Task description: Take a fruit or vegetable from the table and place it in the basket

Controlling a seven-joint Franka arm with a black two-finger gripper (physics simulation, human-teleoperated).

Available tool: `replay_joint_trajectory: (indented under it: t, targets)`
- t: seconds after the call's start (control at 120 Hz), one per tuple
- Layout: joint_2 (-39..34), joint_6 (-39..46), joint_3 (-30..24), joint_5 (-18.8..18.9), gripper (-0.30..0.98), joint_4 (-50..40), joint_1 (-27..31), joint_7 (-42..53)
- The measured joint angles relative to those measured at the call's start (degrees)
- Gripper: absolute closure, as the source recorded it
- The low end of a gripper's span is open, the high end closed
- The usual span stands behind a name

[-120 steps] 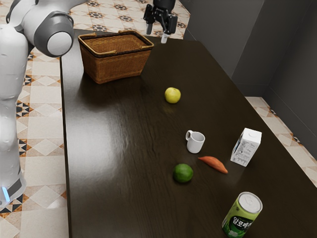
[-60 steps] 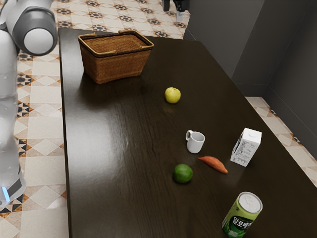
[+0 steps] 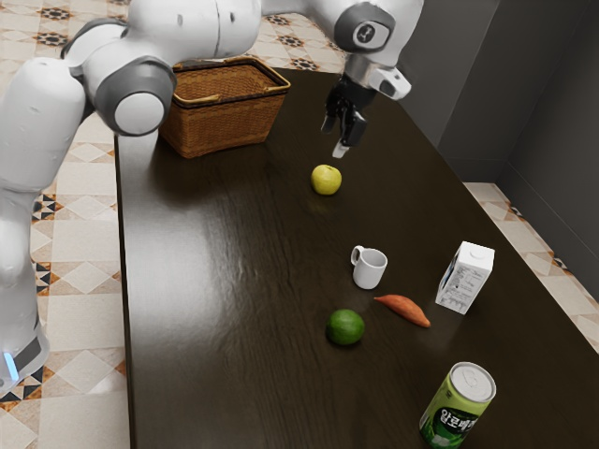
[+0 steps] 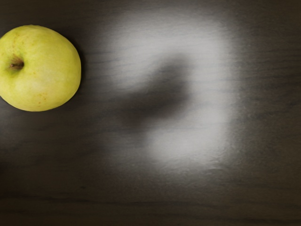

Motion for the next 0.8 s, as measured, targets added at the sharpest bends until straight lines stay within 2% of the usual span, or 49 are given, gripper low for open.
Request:
replay_joint_trajectory:
  t: [0.067, 0.192, 0.267, 0.583, 0.8]
  targets:
    - [-0.2, 2.9, 0.0, 0.0, 0.02, -5.8, 0.6, 2.1]
    - [-7.3, 9.5, 0.4, -0.1, 0.02, -20.7, 1.0, 5.3]
    - [-9.1, 13.3, 0.4, -0.1, 0.02, -24.9, 1.2, 7.0]
    - [-8.9, 32.0, 1.3, -0.7, 0.02, -30.5, 2.1, 12.1]
    - [-4.2, 41.0, 1.1, -1.8, 0.02, -29.5, 4.4, 14.4]
